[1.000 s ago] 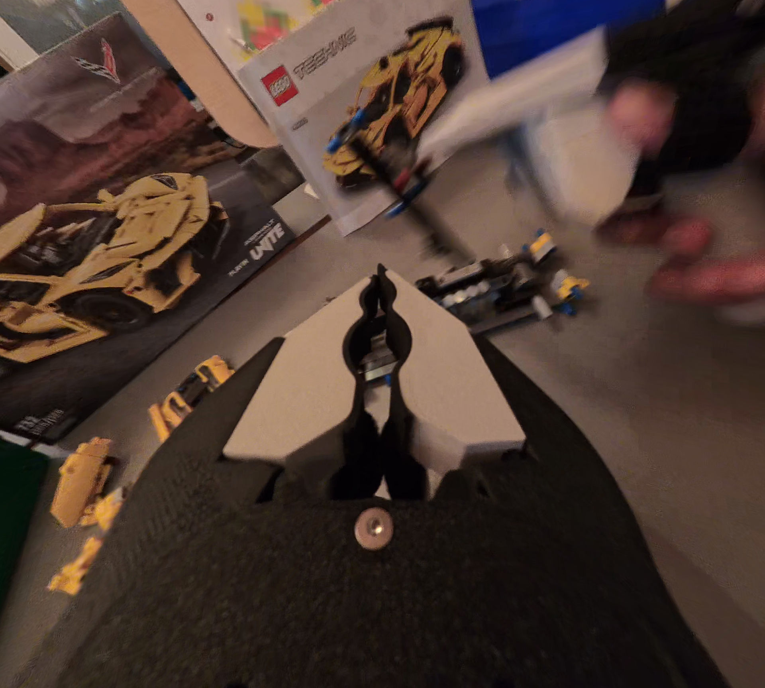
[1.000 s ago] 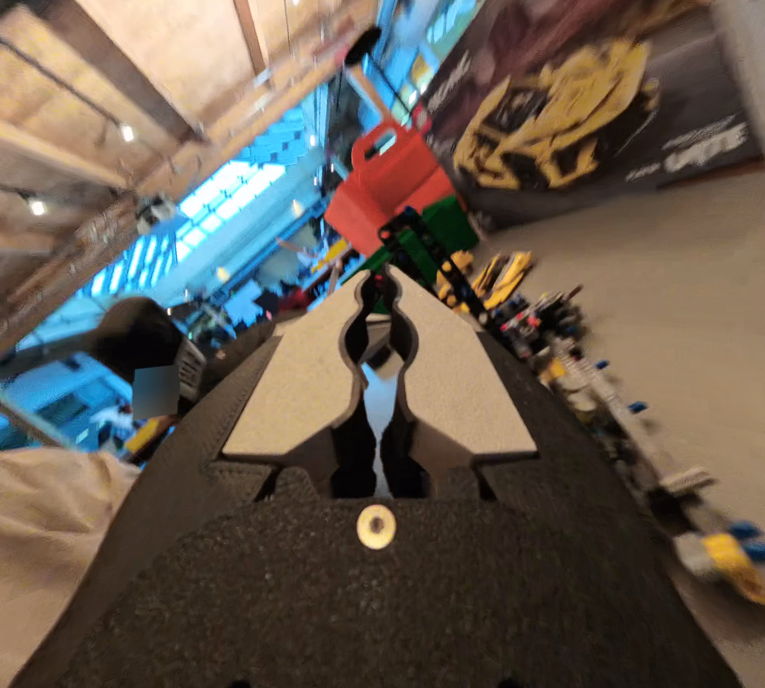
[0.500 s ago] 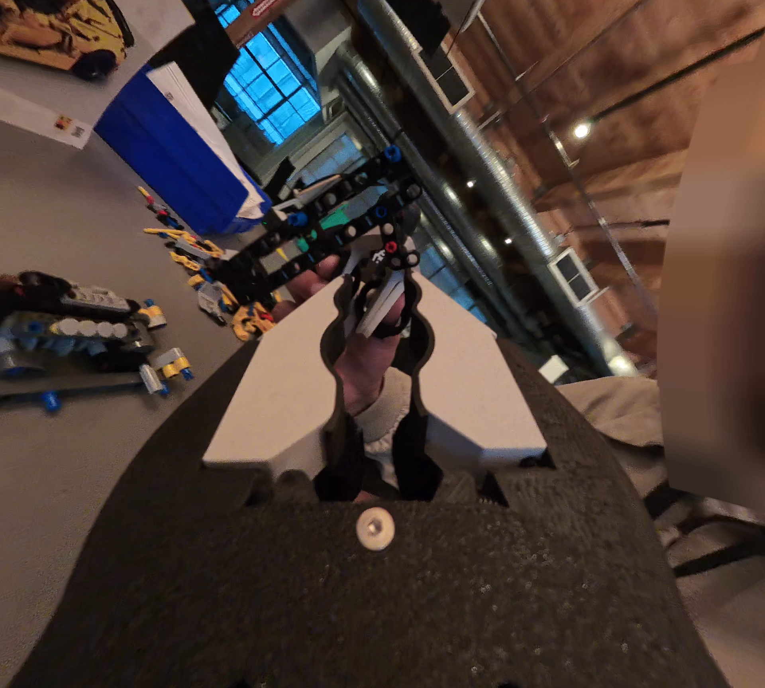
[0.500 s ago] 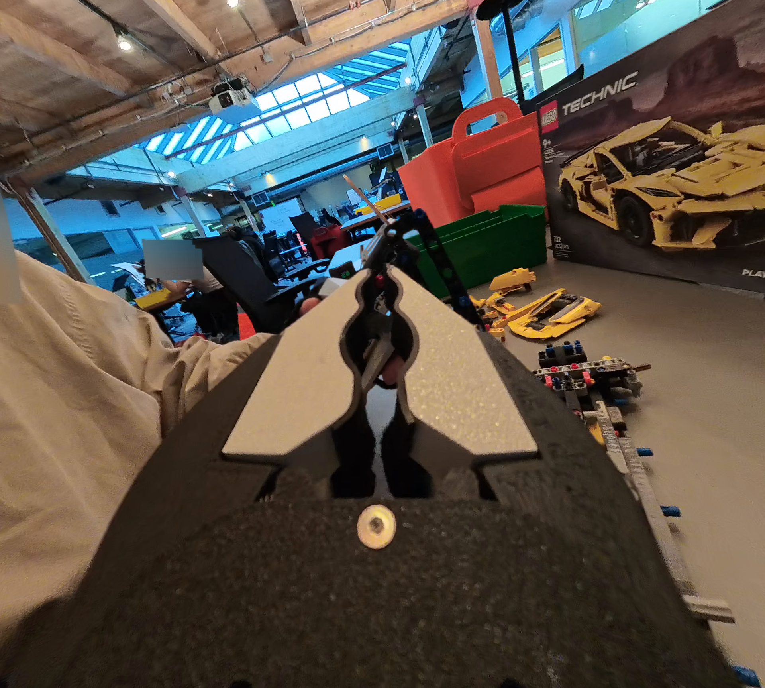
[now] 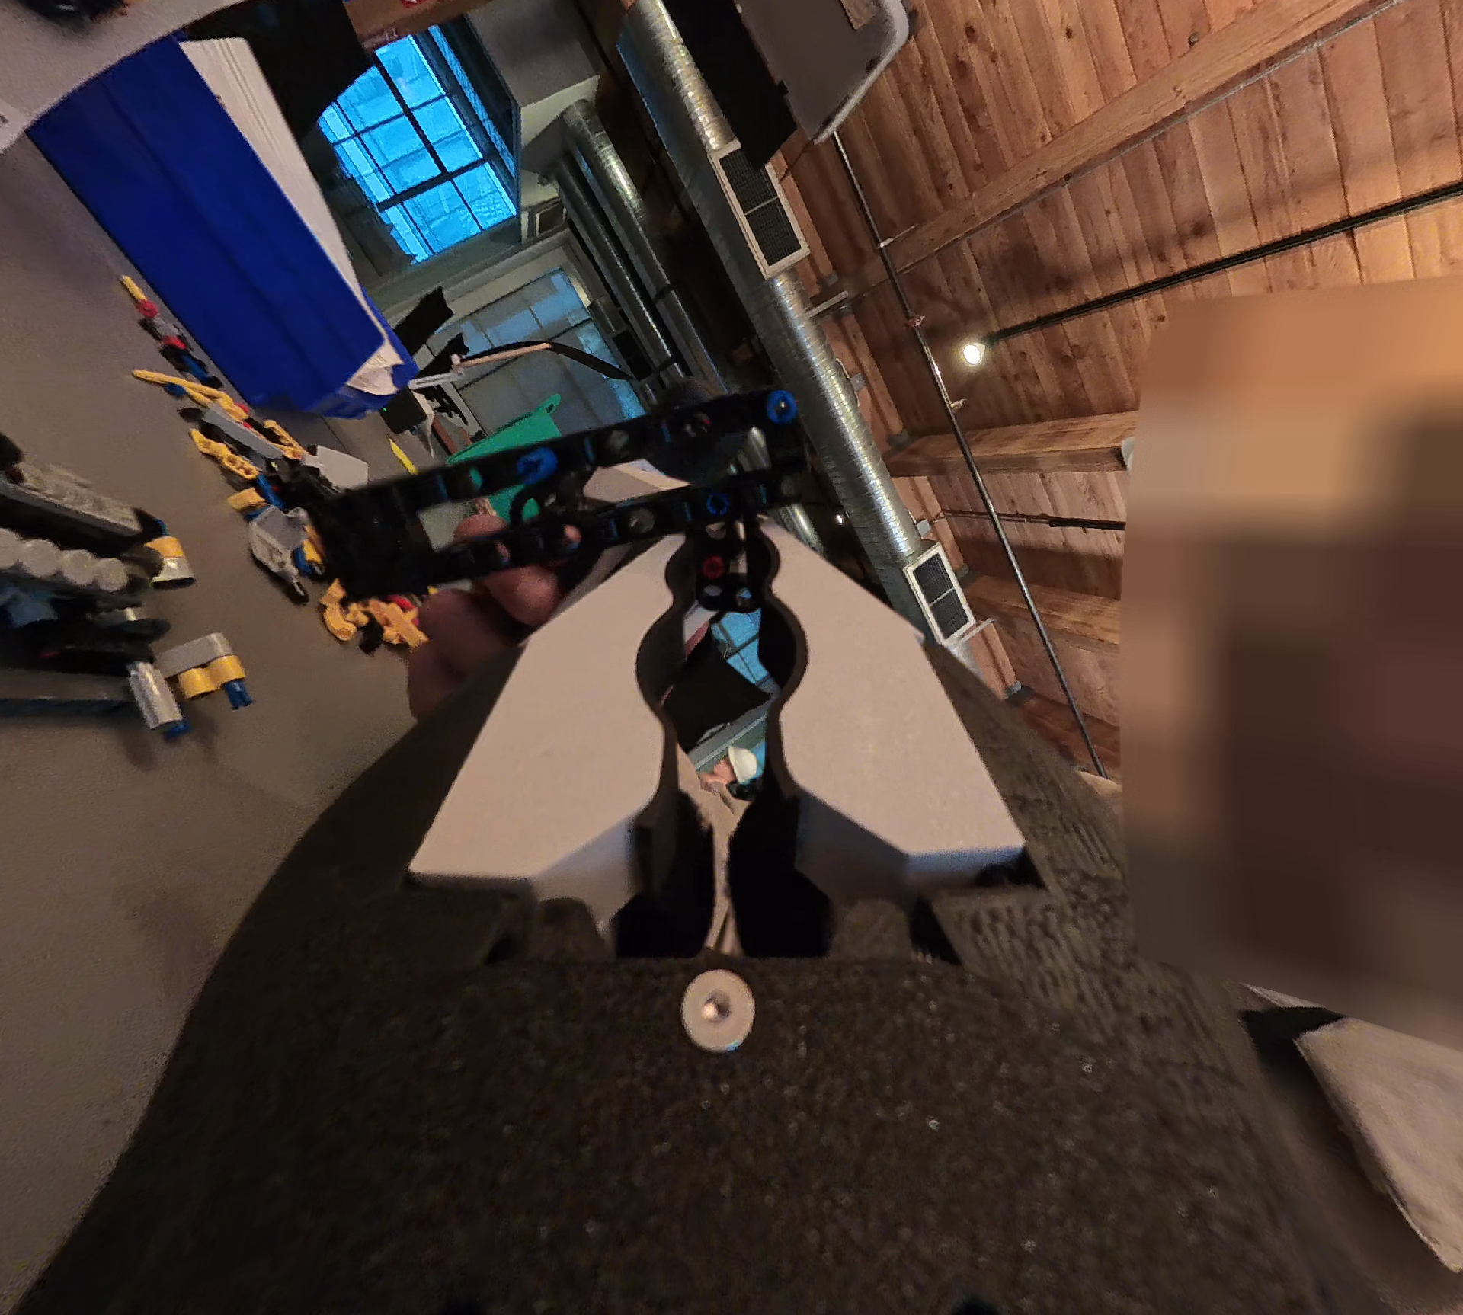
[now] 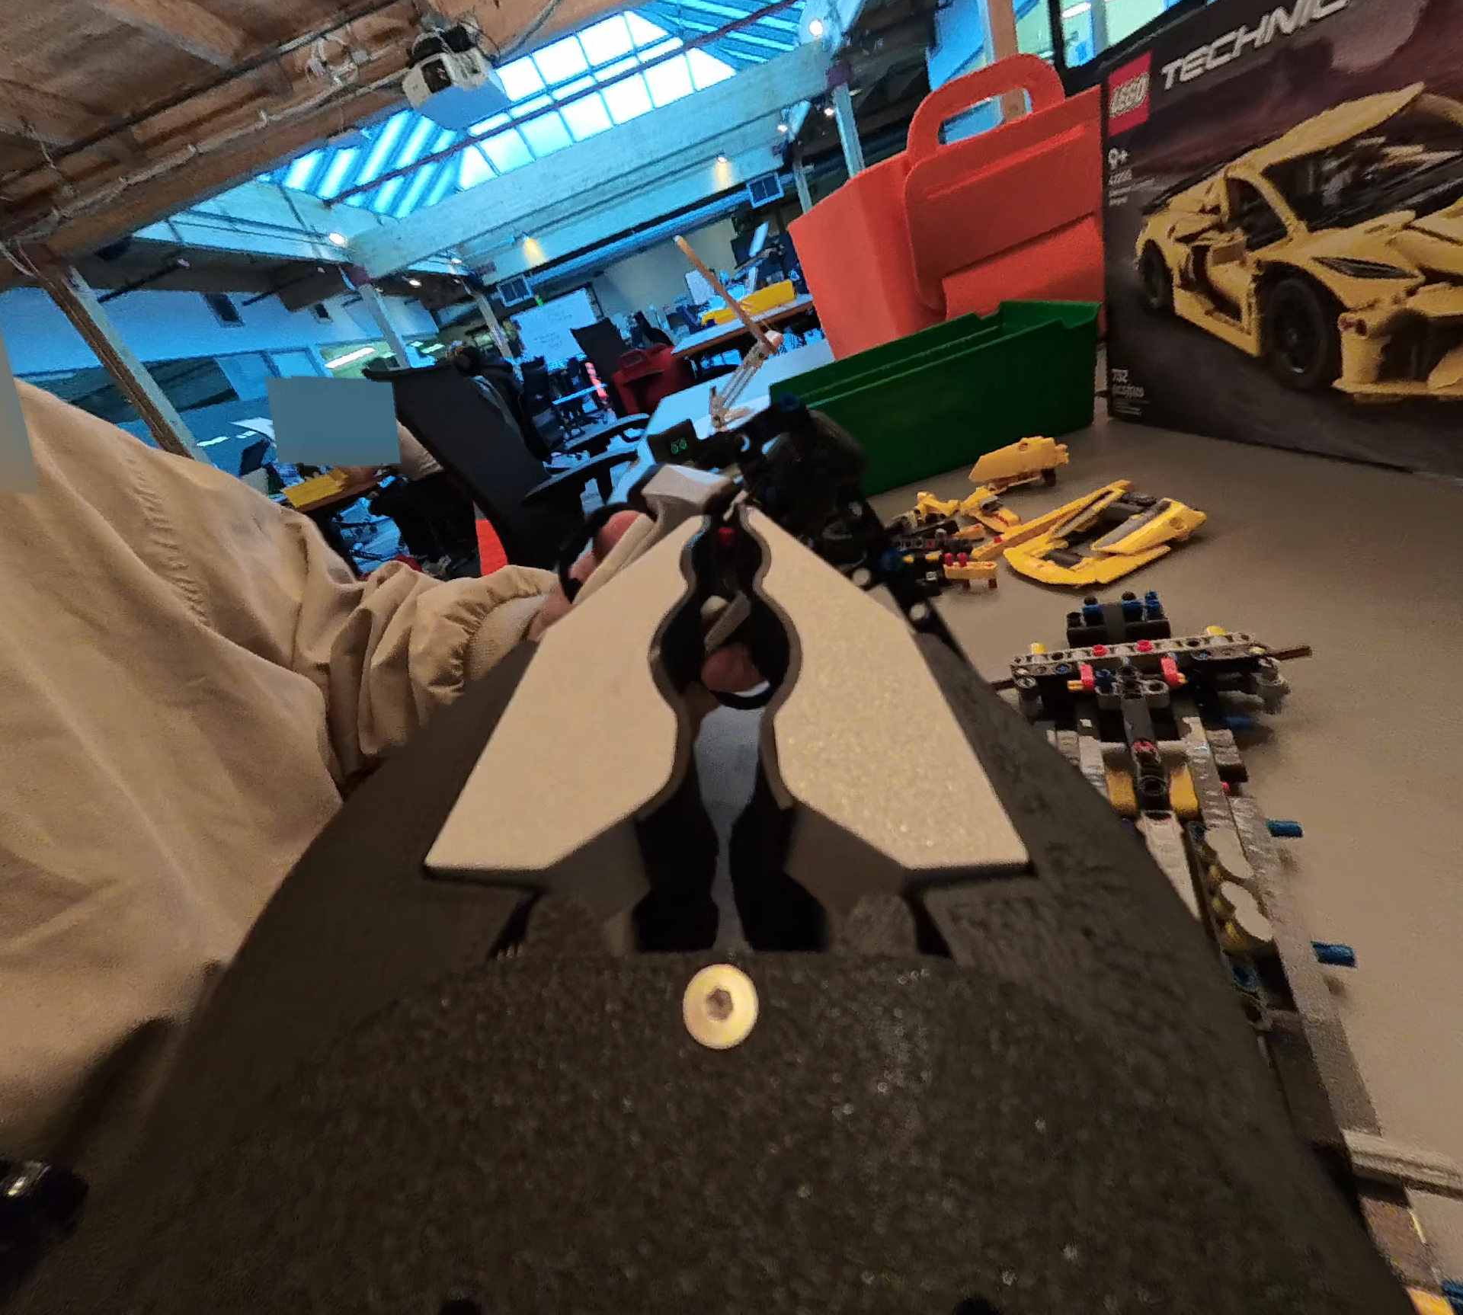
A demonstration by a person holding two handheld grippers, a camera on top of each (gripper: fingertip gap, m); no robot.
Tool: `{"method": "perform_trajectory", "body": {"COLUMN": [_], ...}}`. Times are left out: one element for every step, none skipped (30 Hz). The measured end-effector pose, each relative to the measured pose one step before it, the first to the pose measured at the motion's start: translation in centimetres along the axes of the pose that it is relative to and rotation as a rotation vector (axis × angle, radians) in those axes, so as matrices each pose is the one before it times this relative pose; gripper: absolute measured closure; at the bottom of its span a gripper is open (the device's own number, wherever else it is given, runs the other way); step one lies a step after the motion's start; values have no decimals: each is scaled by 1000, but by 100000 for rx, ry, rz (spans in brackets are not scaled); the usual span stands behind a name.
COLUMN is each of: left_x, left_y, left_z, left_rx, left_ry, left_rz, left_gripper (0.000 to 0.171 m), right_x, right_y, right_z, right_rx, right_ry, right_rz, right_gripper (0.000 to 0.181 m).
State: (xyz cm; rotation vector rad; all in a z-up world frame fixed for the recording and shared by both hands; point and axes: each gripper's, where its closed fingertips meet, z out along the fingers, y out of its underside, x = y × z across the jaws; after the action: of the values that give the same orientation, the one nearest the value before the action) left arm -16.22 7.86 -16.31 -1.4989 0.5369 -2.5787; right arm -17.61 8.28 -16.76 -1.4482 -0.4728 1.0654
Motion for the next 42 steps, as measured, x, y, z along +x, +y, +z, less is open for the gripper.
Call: {"method": "perform_trajectory", "body": {"left_x": [-356, -294, -174, -146, -10, 64, 2, -37, -22, -21, 96, 232, 40, -607, -826, -281, 131, 170, 318, 433, 277, 289, 630, 790, 493, 180, 204, 242, 47, -183, -181, 12, 91, 44, -2, -43, -39, 30, 78, 69, 25, -26], "left_y": [-151, -132, -188, -168, -63, -16, 3, 32, 30, 35, -108, -1064, -2345, -2463, -1444, 64, 1143, 1625, 1923, 1914, 1250, 554, 386, 323, 165, -15, -26, 135, 127, -18, -29, -2, -68, -77, 13, 69, 113, 168, 173, 162, 88, 68], "left_z": [-122, -86, -102, -113, -78, -101, -106, -69, -28, 8, -79, -637, -1515, -1737, -1196, -192, 638, 1038, 1194, 1150, 915, 592, 404, 296, 180, 57, 4, 31, 29, -19, -36, -13, 3, 27, 40, 54, 66, 73, 95, 75, 41, 21], "left_rx": [188, -25, 440, 682, -81, -679, -967, -1479, -1170, -664, -306, 4752, 10291, 8405, 3947, -1251, -4431, -5768, -8389, -10047, -6412, -1721, -995, -1246, -400, 1003, 899, -445, -562, 614, 495, -82, 445, 606, -6, -485, -783, -1006, -1009, -704, -343, -335], "left_ry": [-3199, -3277, -2154, -1569, -1043, -1102, -1981, -2313, -2391, -2167, -802, 863, 1150, -2127, -3963, -1286, 615, 659, 2080, 2497, 84, -683, 2111, 4314, 2908, 1121, 1575, 2363, 1132, -860, -1028, 232, 869, 507, -73, -575, -637, -189, 220, 210, -89, -341], "left_rz": [2432, 3449, 2370, 2284, 3384, 4305, 4857, 4723, 4431, 3820, 2995, 2147, 61, -109, 1747, 1120, 139, -99, -109, 1099, 3324, 3973, 1722, -1207, -2202, -1739, -1854, -2304, -1759, -112, 674, 105, -381, -70, 722, 1417, 1581, 1136, 590, 353, 318, 313], "left_gripper": [162, 162, 162, 165, 165, 165, 165, 166, 166, 166, 166, 165, 165, 166, 166, 166, 165, 165, 165, 165, 165, 165, 165, 165, 165, 165, 165, 165, 165, 165, 165, 165, 165, 165, 165, 165, 165, 165, 165, 165, 164, 164], "right_x": [396, 315, 180, 105, 62, -82, 44, 17, 46, 48, -42, -105, 358, 525, 656, 388, -286, -230, 1083, 1931, 2303, 2531, 2867, 2427, 687, -288, 259, 230, 317, 571, 91, -955, -1873, -2701, -3355, -3450, -2838, -1973, -986, -221, -132, -299], "right_y": [244, 162, -63, -14, 0, -14, 107, 80, 61, 17, -6, -564, -2678, -3189, -1996, -748, 217, 1034, 501, 294, 992, 1951, 2132, 1805, 1602, 1175, 834, 998, 868, 435, -255, -1071, -1885, -2657, -2956, -2617, -1749, -807, 100, 764, 430, 139], "right_z": [8, -9, -9, 79, 66, 92, 76, -4, -26, -97, -78, -367, -1912, -2681, -2180, -1151, -141, 202, -176, -740, -1054, -1091, -1095, -930, -612, -508, -387, -173, 24, 86, 100, 90, 49, 106, 432, 995, 1555, 1827, 1782, 1469, 1063, 654], "right_rx": [-1508, -649, 946, 817, 544, 937, 106, -559, -474, -399, -196, 2599, 14170, 12185, 3018, -3162, -8375, -12166, -7298, -5110, -8852, -13065, -12517, -8605, -6733, -3959, -1728, -3537, -3104, -1174, 1633, 5009, 8370, 12174, 13747, 12582, 8932, 4896, 559, -3433, -1234, 542], "right_ry": [2307, 532, -754, -1172, -1287, -1723, -709, -1227, -1541, -812, -154, -381, 368, -139, 5806, 6606, 564, -452, 9333, 15215, 15196, 13588, 14270, 11932, 922, -4787, -760, -471, 953, 3165, 1041, -3653, -7345, -11131, -15083, -16066, -13560, -9712, -4863, -901, -890, -2504], "right_rz": [3, 2391, 4730, 5138, 5096, 4841, 4014, 3909, 3989, 2006, 829, 392, 4322, 4704, -4978, -9469, -4769, -1354, -4954, -7734, -6625, -5038, -3471, -1959, -1643, 315, 2457, 788, -724, -1543, -2057, -3302, -4543, -3449, -1965, -455, 863, 1528, 1239, 447, 775, 1873], "right_gripper": [179, 179, 179, 180, 180, 180, 180, 181, 181, 181, 181, 181, 181, 181, 181, 181, 181, 180, 179, 179, 179, 179, 178, 178, 178, 178, 178, 177, 170, 164, 160, 158, 156, 156, 156, 156, 155, 156, 157, 158, 161, 163]}}
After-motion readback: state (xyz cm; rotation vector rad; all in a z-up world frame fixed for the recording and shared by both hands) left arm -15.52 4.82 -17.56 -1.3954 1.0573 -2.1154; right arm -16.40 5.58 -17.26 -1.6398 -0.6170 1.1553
